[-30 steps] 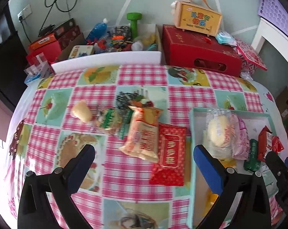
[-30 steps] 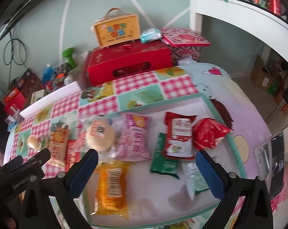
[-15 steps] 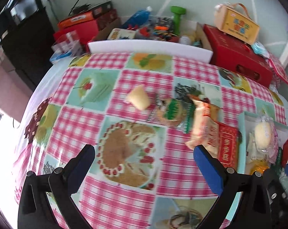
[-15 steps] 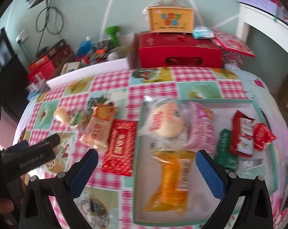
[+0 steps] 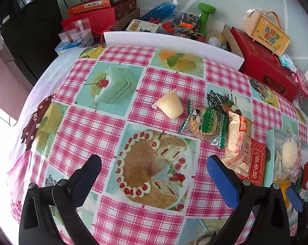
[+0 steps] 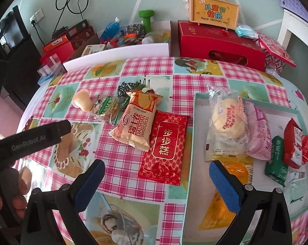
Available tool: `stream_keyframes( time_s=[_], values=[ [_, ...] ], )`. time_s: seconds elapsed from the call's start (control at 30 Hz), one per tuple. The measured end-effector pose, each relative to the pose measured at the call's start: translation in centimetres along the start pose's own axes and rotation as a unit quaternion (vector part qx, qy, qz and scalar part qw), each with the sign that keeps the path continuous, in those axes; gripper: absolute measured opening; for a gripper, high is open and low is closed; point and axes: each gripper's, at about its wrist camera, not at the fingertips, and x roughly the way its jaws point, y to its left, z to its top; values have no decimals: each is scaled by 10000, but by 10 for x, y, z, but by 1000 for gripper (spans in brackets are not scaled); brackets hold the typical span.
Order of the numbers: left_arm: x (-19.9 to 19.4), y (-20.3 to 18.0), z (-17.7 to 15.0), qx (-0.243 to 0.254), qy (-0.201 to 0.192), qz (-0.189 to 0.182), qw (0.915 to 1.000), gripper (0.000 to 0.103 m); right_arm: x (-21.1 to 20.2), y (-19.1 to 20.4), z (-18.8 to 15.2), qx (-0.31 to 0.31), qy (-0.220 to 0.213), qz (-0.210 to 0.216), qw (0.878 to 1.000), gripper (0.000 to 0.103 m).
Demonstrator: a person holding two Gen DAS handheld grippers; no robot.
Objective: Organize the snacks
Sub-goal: 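Withdraw both tools from the tray toward the loose snacks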
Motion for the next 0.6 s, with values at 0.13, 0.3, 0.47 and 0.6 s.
stream_keyframes(
  time_s=[0.13, 0.3, 0.47, 0.6],
  values=[
    [3, 2, 9, -14, -9, -91, 10000, 103, 6, -3, 7, 81, 46, 17, 10000, 103],
    [6, 5, 21, 95, -51, -227, 9997, 103, 7, -3, 23, 74, 11, 177, 9998, 99],
    [15, 16, 37, 131, 64, -449, 9989, 103, 11, 0, 43, -3, 2, 257, 9997, 92],
    [18, 30, 45, 93, 90, -380, 9992, 103, 16, 1, 60, 37, 49, 460, 9989, 87]
  ],
)
